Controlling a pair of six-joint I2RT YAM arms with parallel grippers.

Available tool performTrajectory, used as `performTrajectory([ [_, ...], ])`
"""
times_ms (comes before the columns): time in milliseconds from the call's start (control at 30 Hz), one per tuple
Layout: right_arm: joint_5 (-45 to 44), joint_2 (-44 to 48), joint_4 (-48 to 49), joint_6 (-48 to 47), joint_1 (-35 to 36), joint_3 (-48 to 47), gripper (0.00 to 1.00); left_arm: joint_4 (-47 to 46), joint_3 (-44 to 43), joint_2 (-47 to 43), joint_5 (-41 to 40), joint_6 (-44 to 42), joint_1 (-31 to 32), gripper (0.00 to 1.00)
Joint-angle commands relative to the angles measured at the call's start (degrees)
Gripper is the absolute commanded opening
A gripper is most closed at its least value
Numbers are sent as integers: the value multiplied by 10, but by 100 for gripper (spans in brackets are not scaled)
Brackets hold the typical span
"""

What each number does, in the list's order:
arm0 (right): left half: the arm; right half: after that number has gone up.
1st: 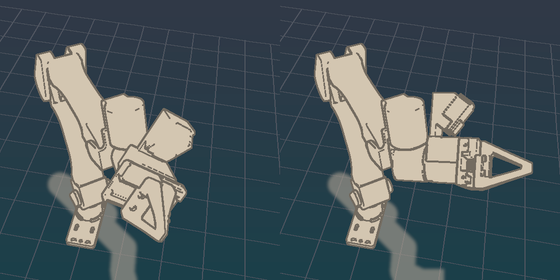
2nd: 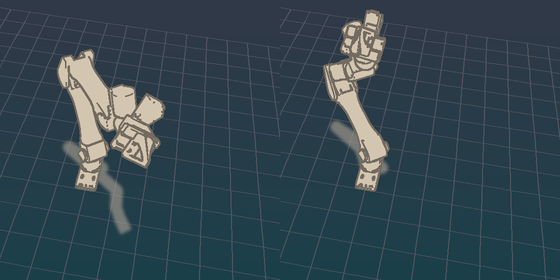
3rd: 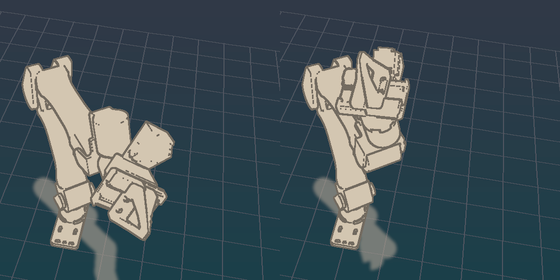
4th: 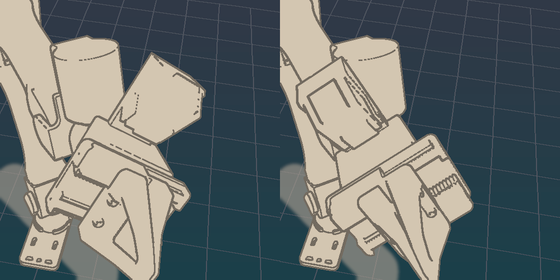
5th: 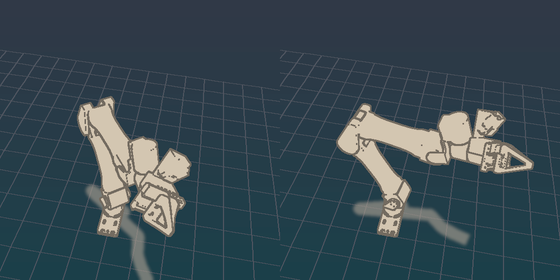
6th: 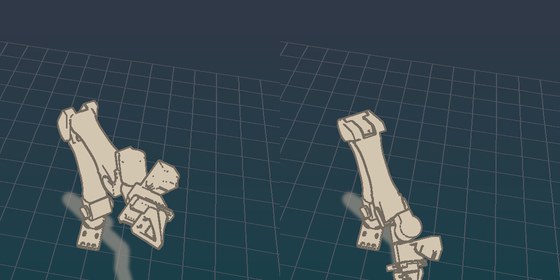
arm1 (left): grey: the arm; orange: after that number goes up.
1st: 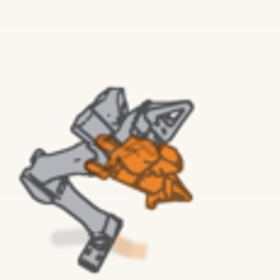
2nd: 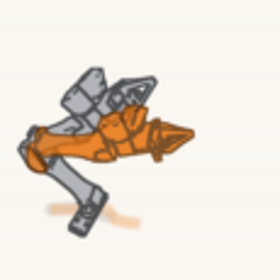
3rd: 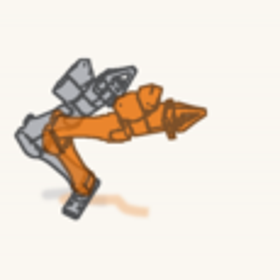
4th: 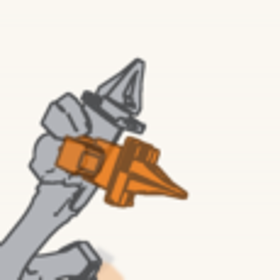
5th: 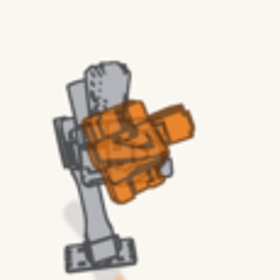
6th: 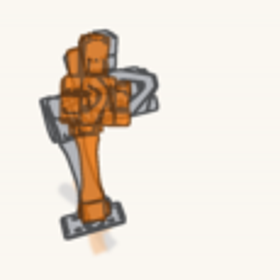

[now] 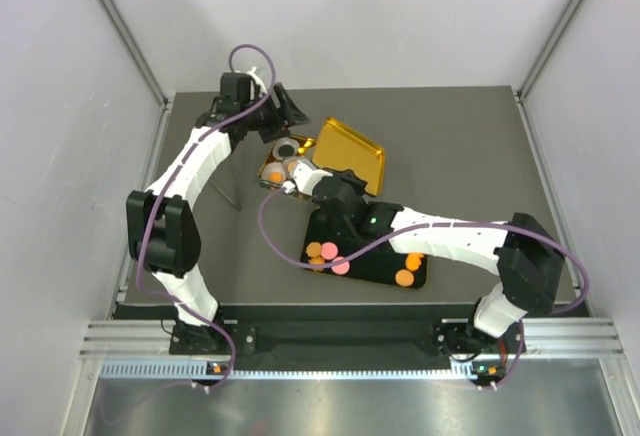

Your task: Pack the cookies

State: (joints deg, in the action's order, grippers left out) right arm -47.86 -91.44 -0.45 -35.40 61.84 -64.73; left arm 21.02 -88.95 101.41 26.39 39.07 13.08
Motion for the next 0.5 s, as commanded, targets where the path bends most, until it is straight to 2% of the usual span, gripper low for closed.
performTrajectory([
  [0, 15, 37, -95, 83, -16, -64, 0, -12, -28, -21, -159, -24, -34, 73],
  [133, 78, 36, -188, 188, -50, -143, 0, 12, -27, -7, -283, -67, -55, 55],
  [167, 100, 34, -203, 208, -72, -180, 0, 19, -19, -2, -292, -67, -66, 48],
  [200, 155, 32, -217, 228, -87, -200, 0, 17, -11, 3, -294, -66, -69, 41],
  [267, 225, 29, -242, 288, -131, -245, 0, 11, 14, 7, -302, -66, -71, 38],
  [333, 343, 26, -246, 351, -169, -269, 0, 0, 35, 6, -311, -63, -72, 33],
  [367, 435, 20, -247, 389, -211, -289, 0, -2, 54, 5, -329, -62, -72, 31],
  [433, 525, 7, -243, 470, -254, -303, 0, -11, 73, 5, -331, -59, -72, 27],
  [467, 598, -5, -222, 495, -289, -305, 0, -12, 89, 6, -332, -56, -71, 27],
])
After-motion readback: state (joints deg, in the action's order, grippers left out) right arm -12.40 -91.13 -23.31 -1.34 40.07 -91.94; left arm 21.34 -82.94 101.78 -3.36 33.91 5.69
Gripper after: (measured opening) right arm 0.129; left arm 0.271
